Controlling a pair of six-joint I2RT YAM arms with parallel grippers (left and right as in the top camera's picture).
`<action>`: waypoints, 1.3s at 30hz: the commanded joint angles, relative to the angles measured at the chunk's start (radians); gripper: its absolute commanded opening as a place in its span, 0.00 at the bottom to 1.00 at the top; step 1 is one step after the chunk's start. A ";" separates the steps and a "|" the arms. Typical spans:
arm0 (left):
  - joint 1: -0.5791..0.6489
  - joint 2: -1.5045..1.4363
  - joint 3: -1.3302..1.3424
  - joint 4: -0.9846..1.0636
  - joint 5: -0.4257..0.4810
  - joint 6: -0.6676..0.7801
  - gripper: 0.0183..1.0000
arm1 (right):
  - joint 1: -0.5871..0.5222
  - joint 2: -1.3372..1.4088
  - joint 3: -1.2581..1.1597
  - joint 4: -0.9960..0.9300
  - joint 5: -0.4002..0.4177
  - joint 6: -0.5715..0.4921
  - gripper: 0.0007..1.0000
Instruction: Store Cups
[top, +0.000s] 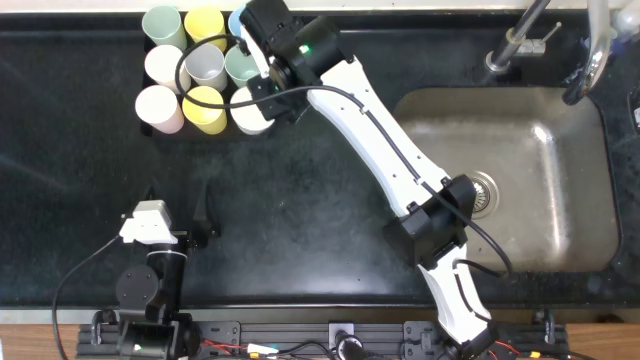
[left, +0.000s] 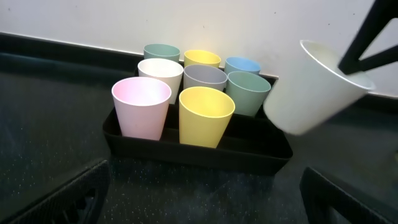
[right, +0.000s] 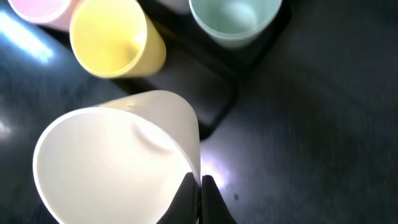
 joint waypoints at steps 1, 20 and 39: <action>0.008 -0.010 -0.001 -0.004 0.006 0.019 1.00 | 0.005 0.034 0.036 0.026 -0.009 0.013 0.04; 0.008 -0.010 -0.001 -0.004 0.006 0.019 1.00 | 0.005 0.110 0.036 0.062 0.093 0.008 0.04; 0.008 -0.010 -0.001 -0.004 0.006 0.019 1.00 | 0.006 0.143 0.036 0.090 0.087 -0.033 0.04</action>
